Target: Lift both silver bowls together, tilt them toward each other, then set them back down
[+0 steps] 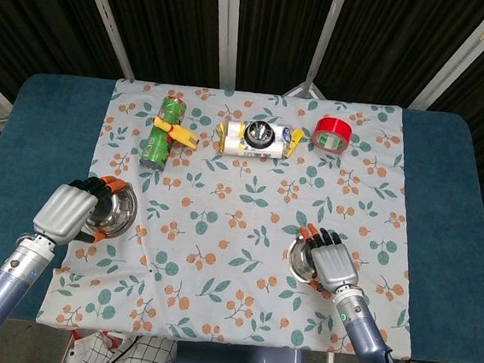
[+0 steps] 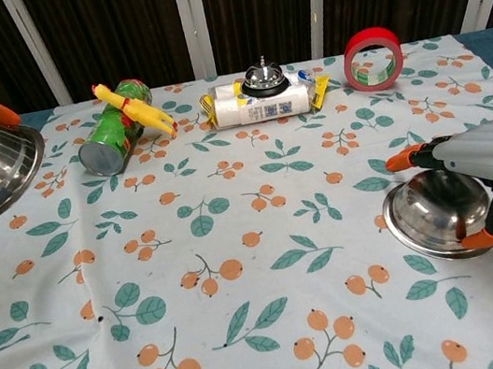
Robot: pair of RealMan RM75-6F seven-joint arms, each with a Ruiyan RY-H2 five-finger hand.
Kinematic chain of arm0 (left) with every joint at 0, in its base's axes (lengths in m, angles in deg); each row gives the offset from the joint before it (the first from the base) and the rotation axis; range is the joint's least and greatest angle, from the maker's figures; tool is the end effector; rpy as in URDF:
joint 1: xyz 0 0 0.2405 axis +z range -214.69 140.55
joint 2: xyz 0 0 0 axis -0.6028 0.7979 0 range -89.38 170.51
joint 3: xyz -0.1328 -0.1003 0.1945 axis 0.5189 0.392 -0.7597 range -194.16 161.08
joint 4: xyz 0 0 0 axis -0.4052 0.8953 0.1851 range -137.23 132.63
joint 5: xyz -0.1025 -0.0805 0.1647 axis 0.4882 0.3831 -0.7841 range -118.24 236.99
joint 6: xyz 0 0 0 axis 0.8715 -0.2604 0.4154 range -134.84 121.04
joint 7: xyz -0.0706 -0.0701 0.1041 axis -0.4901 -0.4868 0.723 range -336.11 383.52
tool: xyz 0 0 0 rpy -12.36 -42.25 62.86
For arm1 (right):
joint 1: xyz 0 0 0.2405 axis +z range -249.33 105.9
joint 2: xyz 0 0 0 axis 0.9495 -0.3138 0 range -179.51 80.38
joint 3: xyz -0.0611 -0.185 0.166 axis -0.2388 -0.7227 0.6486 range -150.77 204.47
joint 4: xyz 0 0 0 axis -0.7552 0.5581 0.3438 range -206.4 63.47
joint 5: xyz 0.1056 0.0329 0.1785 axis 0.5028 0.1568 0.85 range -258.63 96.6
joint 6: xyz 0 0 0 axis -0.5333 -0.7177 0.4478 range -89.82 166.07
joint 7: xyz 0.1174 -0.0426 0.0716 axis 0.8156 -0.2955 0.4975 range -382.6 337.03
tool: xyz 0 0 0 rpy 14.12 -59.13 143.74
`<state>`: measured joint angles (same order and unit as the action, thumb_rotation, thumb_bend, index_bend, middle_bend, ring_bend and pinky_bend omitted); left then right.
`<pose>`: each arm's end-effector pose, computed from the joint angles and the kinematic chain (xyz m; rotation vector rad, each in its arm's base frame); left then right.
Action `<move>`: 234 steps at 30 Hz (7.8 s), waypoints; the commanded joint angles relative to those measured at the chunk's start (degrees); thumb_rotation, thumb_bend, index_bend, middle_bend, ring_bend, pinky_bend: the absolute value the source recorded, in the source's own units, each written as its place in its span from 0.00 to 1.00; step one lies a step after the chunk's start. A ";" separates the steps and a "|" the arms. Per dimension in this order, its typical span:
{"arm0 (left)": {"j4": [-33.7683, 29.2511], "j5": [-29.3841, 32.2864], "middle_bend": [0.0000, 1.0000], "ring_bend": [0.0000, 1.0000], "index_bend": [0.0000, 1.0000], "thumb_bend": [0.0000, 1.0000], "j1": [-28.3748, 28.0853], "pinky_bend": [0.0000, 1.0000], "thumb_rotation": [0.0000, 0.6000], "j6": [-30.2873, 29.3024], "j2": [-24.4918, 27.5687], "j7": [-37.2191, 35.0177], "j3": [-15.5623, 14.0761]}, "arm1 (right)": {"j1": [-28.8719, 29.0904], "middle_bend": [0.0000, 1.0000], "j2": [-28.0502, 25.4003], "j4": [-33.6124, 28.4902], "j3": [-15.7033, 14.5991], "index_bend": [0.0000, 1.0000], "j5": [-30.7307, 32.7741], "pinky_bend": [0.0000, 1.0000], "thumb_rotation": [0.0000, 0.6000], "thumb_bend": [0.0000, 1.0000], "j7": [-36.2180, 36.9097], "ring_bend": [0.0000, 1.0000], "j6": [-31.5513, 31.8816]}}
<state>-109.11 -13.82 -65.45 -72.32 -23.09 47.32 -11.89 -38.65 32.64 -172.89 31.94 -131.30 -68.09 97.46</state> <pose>-0.1999 0.2748 0.1041 -1.7930 -0.7936 -0.8062 -0.1966 -0.2723 -0.0032 1.8873 -0.9602 0.5196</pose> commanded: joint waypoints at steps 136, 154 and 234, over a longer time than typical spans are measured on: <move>23.33 -33.88 0.63 0.49 0.51 0.53 -6.46 0.68 1.00 -22.62 -26.55 -21.15 0.08 | 1.95 0.92 -18.35 -19.18 20.46 0.98 14.39 1.00 1.00 0.33 91.85 0.92 -26.34; 25.30 -32.76 0.63 0.49 0.52 0.54 -8.51 0.68 1.00 -19.78 -32.08 -21.31 0.70 | 2.78 0.92 -16.30 -26.63 22.13 0.98 12.05 1.00 1.00 0.33 91.98 0.92 -28.65; 12.22 -4.18 0.07 0.07 0.01 0.20 -6.20 0.24 1.00 6.71 -21.51 7.54 -4.12 | -2.40 0.21 1.42 9.13 -7.99 0.00 -14.64 0.80 1.00 0.33 4.70 0.34 10.84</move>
<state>-96.96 -18.83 -71.71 -65.88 -44.52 54.18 -16.02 -41.18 34.80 -162.91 23.99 -146.09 -63.70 109.15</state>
